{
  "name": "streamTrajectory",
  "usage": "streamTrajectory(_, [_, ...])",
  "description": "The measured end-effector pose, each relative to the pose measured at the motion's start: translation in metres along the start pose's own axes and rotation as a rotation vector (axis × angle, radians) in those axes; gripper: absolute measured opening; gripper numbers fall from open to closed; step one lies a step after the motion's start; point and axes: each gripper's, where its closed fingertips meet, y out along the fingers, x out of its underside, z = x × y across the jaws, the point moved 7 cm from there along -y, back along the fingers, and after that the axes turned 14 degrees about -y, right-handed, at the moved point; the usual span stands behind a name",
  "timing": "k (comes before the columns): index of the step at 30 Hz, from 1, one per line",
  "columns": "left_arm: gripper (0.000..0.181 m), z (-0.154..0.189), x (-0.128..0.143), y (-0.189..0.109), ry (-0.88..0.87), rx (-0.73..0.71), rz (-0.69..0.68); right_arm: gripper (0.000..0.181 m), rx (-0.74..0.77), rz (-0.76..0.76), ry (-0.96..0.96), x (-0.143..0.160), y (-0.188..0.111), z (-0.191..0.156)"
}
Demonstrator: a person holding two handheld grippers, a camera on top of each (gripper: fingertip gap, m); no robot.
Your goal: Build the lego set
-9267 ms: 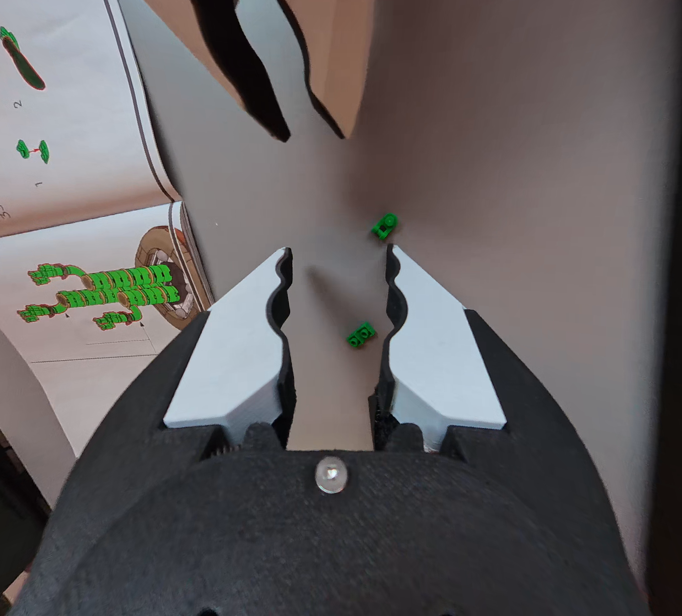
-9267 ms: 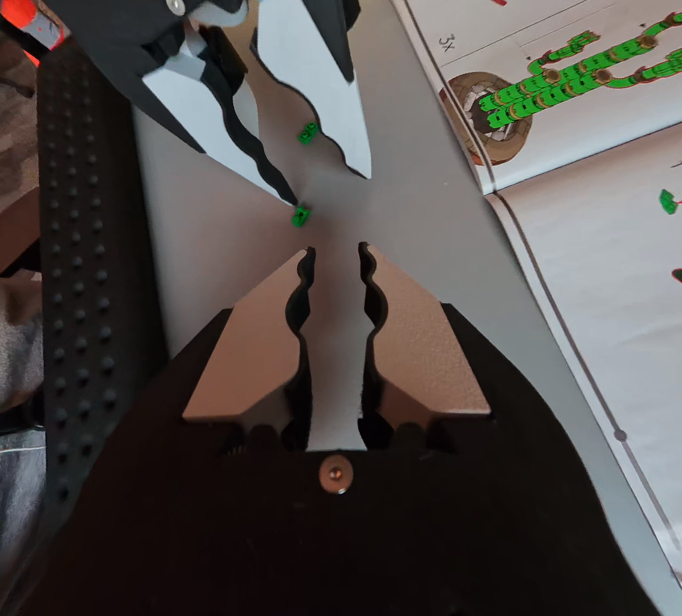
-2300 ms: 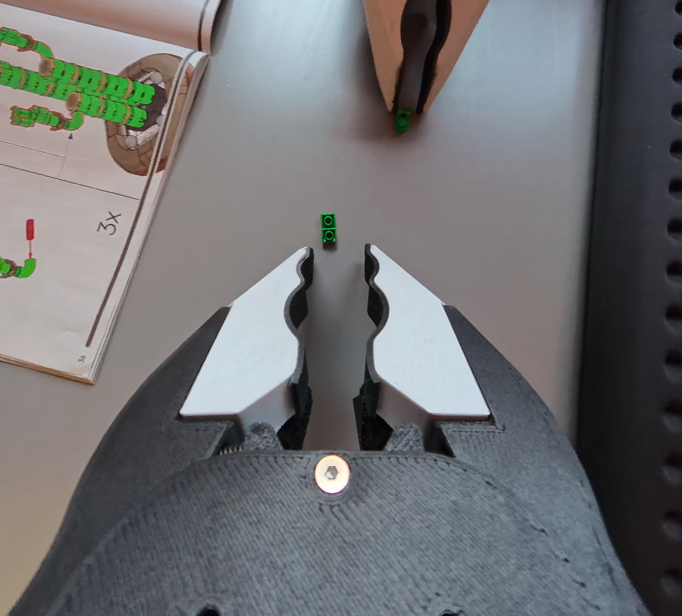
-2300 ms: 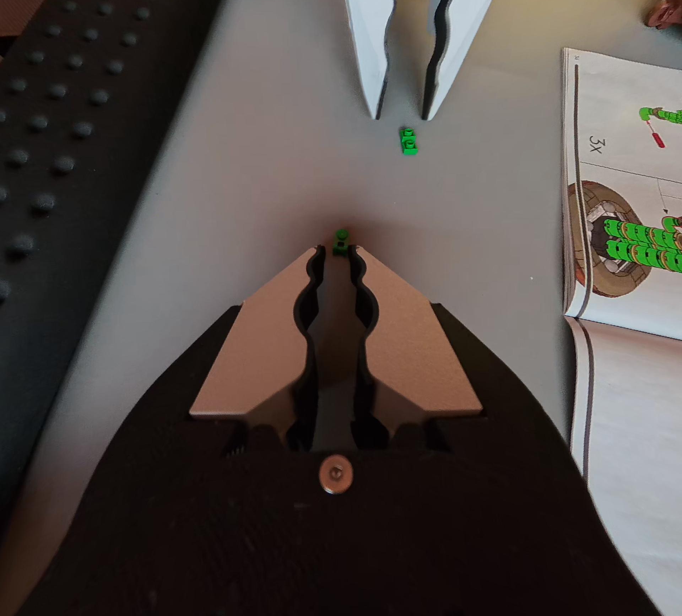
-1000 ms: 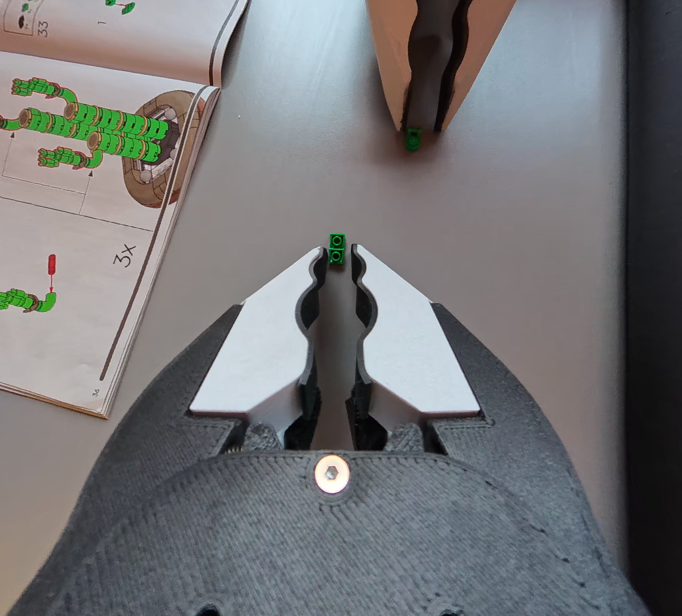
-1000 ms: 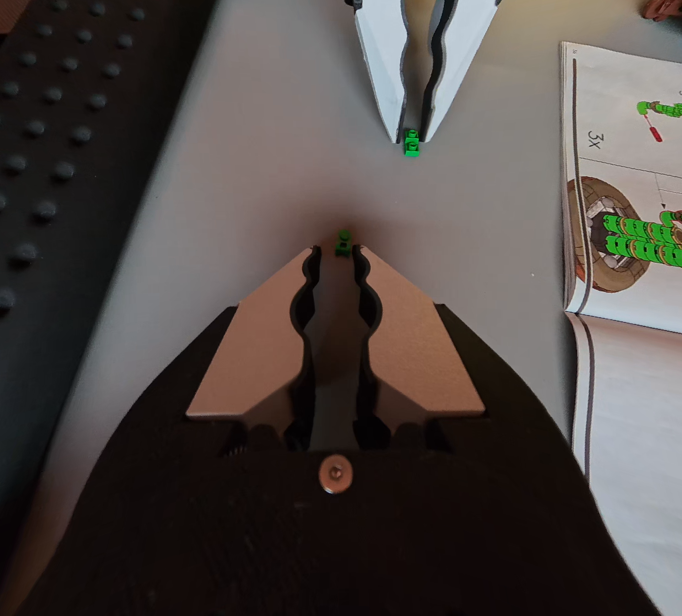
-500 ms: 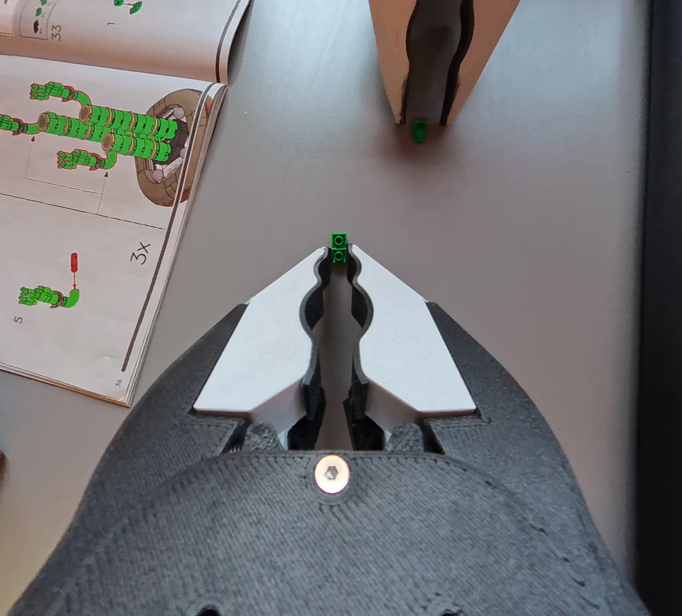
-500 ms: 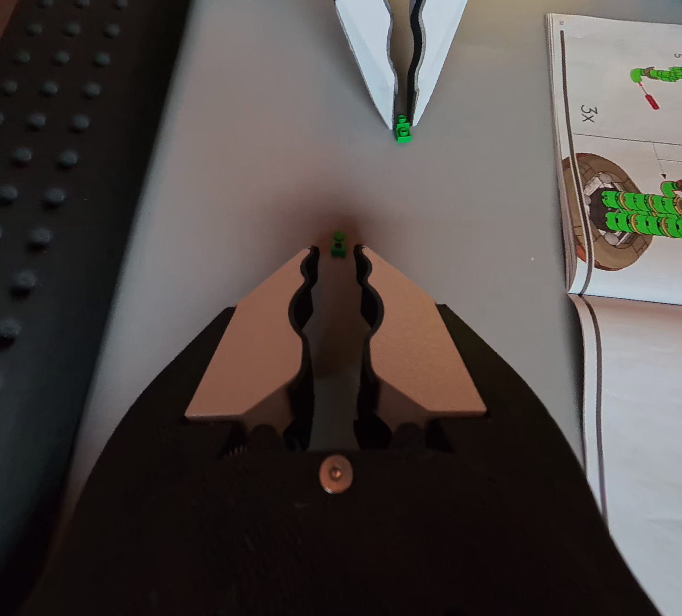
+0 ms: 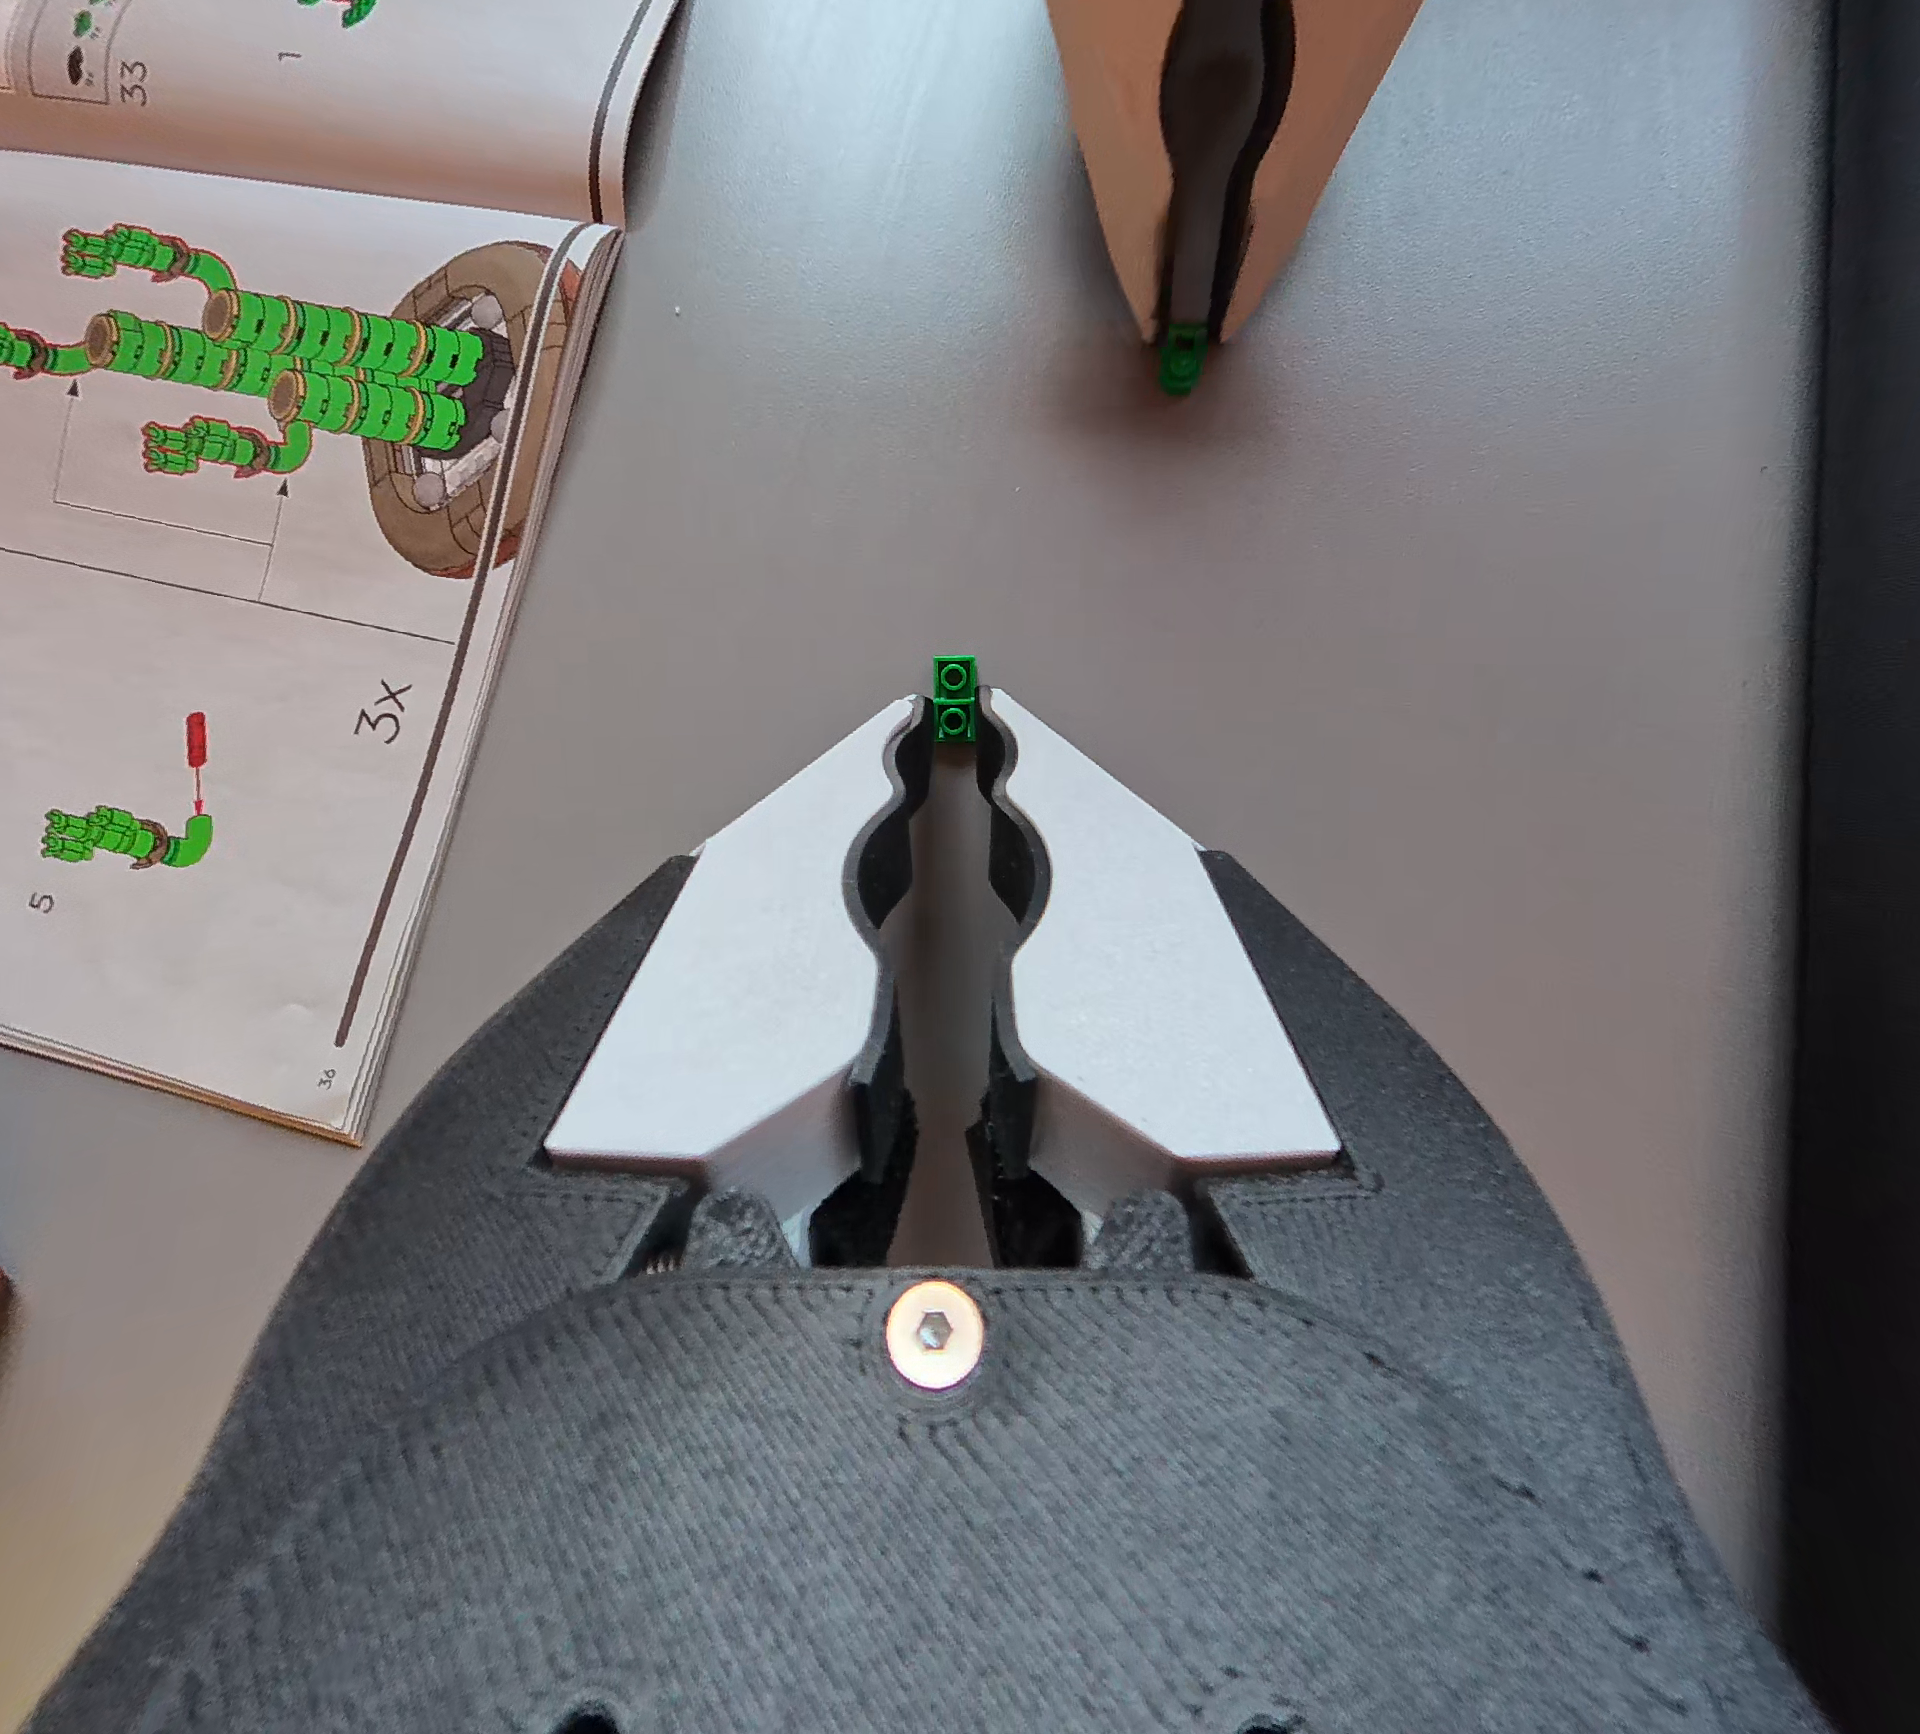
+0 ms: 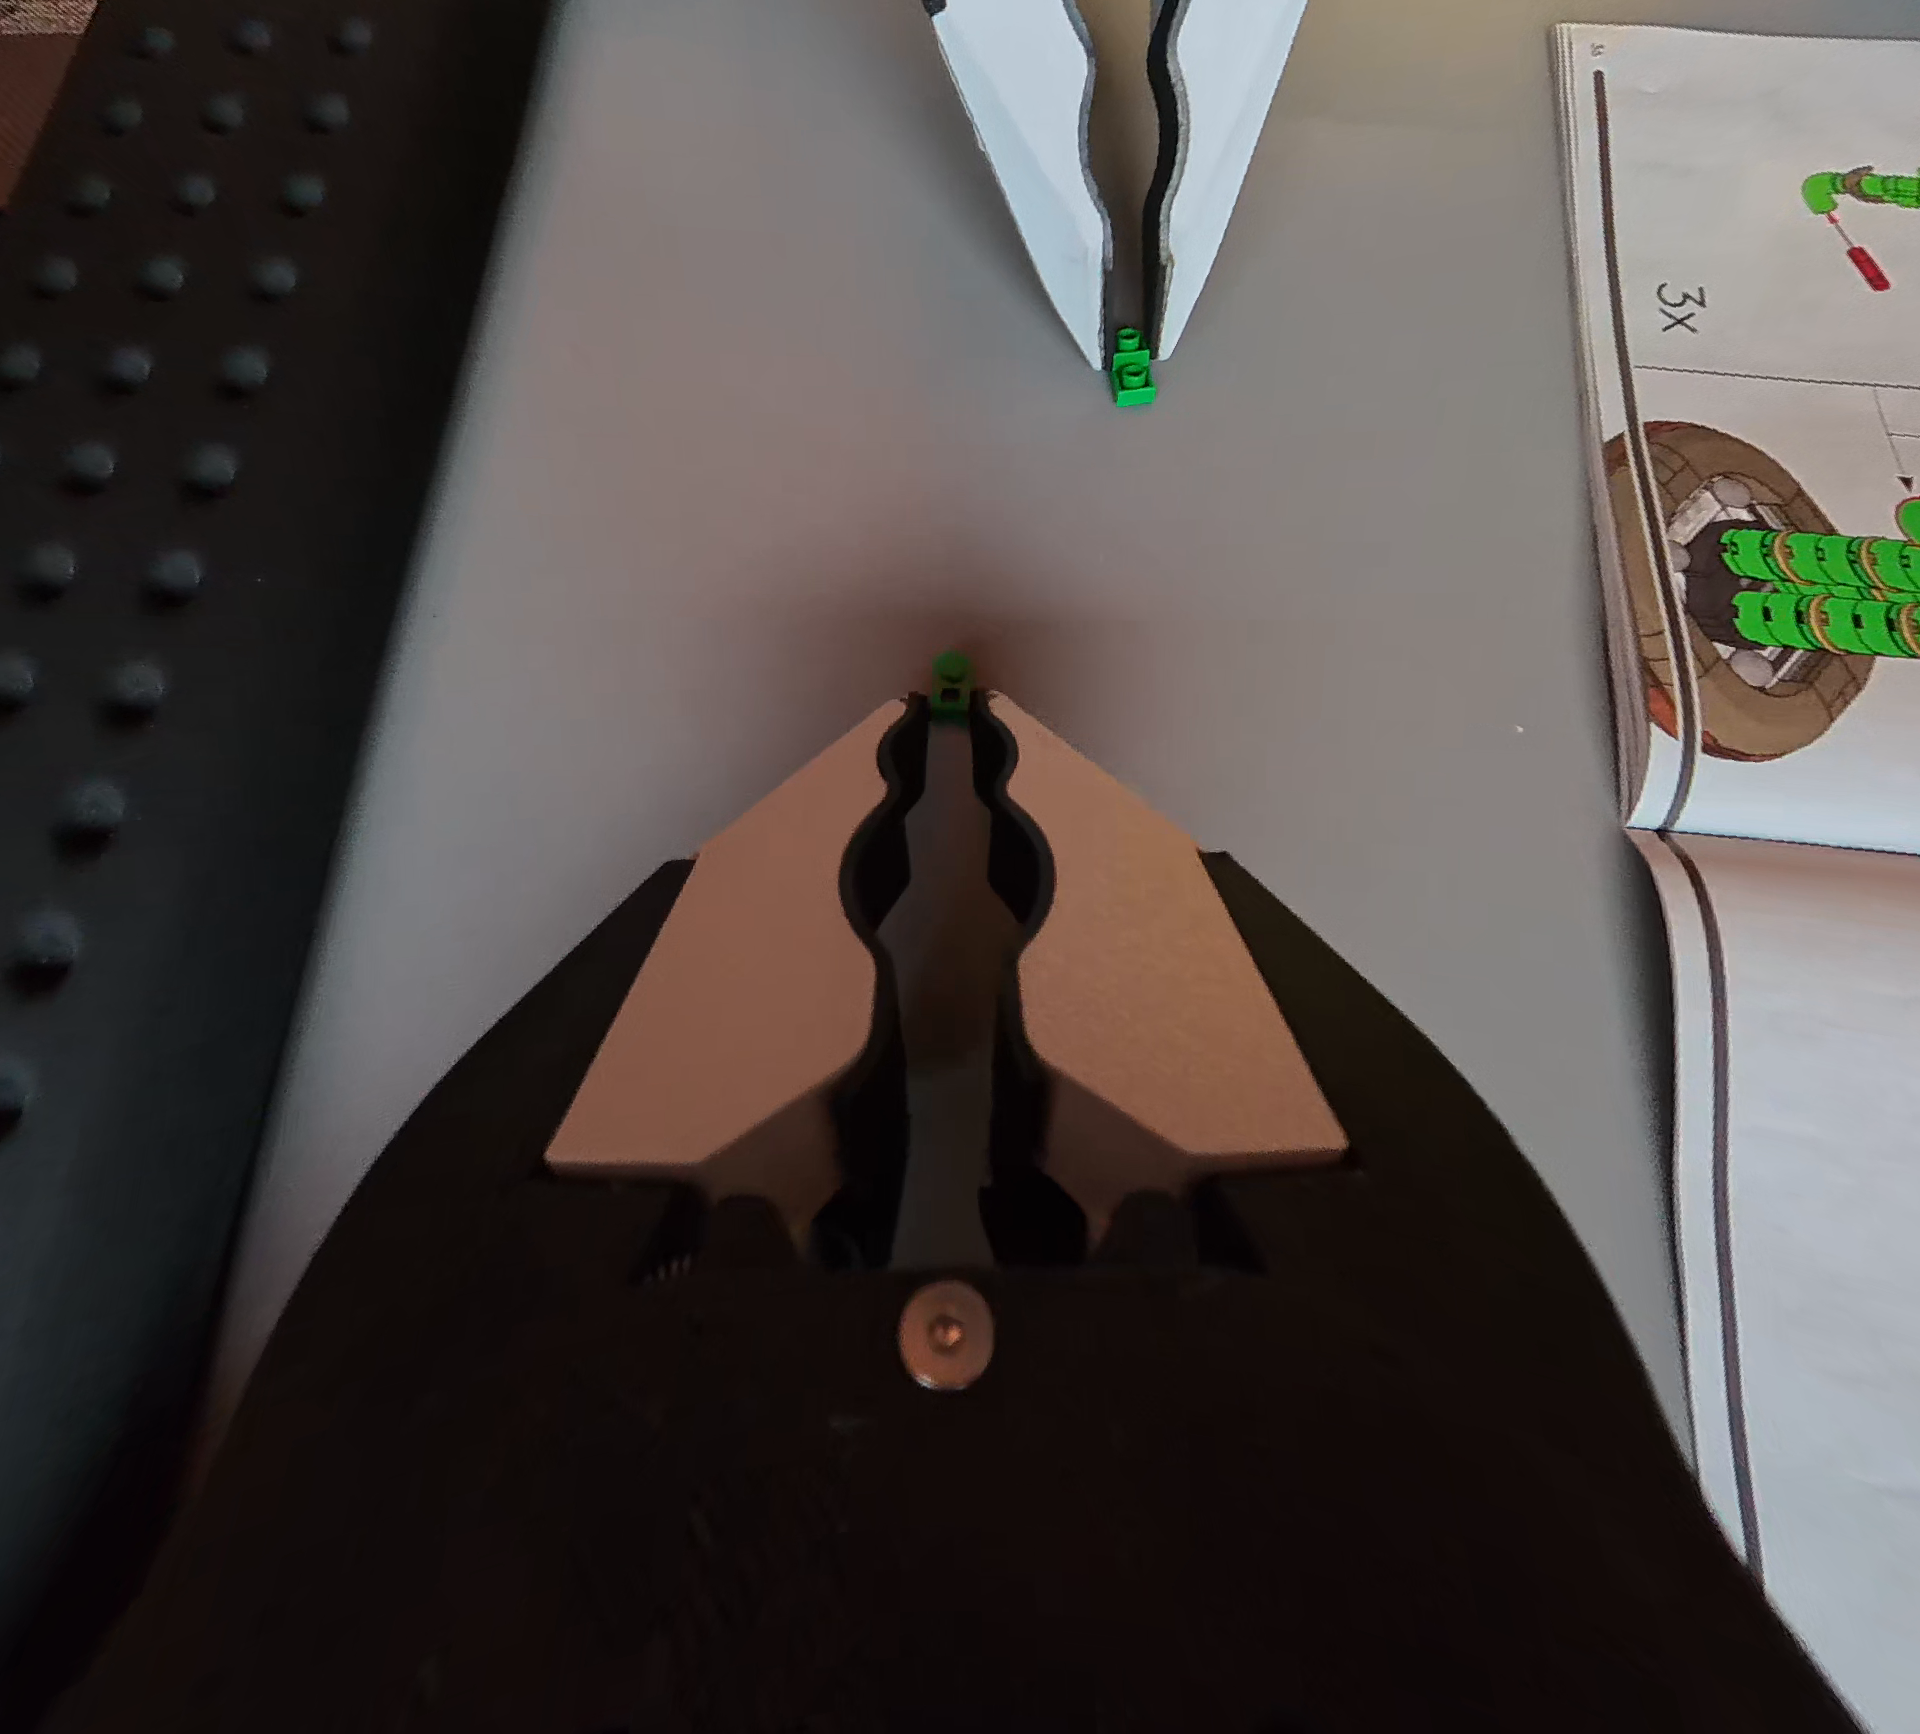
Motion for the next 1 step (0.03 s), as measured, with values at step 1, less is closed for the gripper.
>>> streamTrajectory(1, [0.007, -0.0001, 0.0000, 0.0000, 0.000, -0.001, 0.000, 0.007, 0.000, -0.001, 0.002, -0.0002, 0.0002, 0.0001])
